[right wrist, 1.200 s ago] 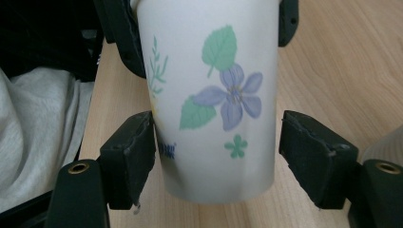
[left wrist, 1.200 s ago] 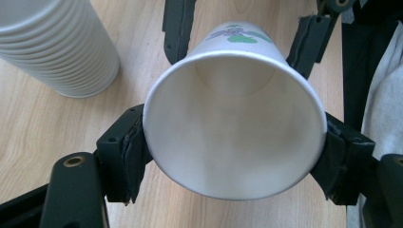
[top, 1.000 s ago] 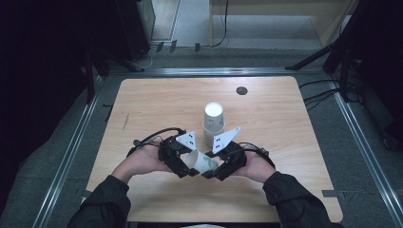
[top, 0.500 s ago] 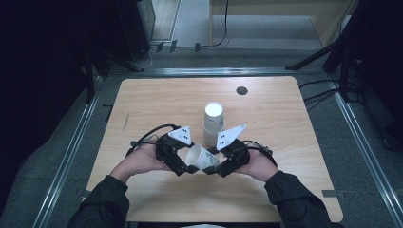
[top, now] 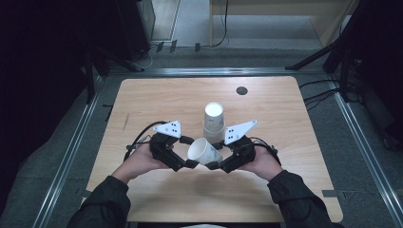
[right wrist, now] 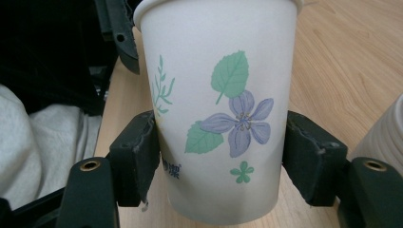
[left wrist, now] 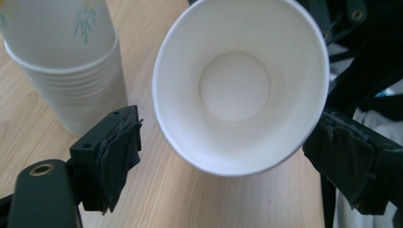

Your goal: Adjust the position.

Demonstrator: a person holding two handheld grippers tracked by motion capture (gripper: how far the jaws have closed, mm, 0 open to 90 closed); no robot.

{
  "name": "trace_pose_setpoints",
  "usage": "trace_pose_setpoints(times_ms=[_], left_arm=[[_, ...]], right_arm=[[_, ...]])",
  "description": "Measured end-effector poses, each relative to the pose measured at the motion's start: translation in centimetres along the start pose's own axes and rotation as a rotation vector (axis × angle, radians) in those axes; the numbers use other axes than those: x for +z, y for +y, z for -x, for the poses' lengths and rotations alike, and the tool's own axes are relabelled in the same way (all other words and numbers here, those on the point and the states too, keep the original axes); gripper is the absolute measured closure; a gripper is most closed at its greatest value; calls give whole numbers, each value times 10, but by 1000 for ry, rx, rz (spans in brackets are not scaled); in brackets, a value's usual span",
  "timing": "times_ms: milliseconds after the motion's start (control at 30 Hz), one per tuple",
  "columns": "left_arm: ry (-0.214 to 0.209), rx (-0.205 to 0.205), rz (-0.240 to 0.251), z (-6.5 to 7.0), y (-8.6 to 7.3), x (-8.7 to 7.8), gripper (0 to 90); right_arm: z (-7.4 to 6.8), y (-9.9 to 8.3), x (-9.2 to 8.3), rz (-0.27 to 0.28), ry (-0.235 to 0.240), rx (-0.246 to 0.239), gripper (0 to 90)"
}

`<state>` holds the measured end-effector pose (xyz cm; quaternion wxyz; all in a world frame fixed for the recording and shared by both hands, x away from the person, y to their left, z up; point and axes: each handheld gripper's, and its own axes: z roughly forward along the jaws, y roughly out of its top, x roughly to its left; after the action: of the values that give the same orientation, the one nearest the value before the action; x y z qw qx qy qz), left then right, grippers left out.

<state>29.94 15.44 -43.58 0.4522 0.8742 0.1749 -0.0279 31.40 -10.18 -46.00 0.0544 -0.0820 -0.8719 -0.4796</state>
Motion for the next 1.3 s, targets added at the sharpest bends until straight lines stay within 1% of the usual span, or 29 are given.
trace_pose_setpoints(times_ms=[67,133,233,300,433,500,567,633,733,867,933,1033,1100,1167,1200,1300], left_arm=[[-11,-6,31,1,1,0,130],[-26,-25,62,1,2,1,133],[-27,-35,73,1,1,3,137],[-31,-32,87,2,1,4,142],[-42,-36,101,2,2,5,162],[-41,-47,107,1,1,5,194],[-45,-47,114,0,0,5,216],[-35,-34,113,1,0,4,223],[-31,-29,114,2,1,4,241],[-37,-27,99,1,1,4,251],[-32,-19,84,2,0,5,252],[-29,-8,76,4,0,6,251],[-22,-2,67,4,0,5,251],[-11,7,55,3,0,4,251],[-7,8,57,3,0,2,251],[14,13,58,2,-1,-2,251]], right_arm=[[0,1,-1,13,2,7,332],[1,1,-1,27,6,13,332],[0,1,-2,39,19,23,332],[0,2,-1,47,24,25,332],[1,2,0,50,34,33,332],[0,2,0,51,35,34,332],[0,2,1,49,36,36,333],[0,3,2,47,37,40,334],[0,3,2,48,41,39,336],[0,3,2,44,41,40,335],[0,2,4,31,44,45,332],[-2,2,7,7,45,40,323],[-2,2,9,-1,46,39,293],[-3,1,12,-19,11,41,263],[-3,0,13,-33,12,42,259],[-3,-3,14,-63,-15,42,251]])
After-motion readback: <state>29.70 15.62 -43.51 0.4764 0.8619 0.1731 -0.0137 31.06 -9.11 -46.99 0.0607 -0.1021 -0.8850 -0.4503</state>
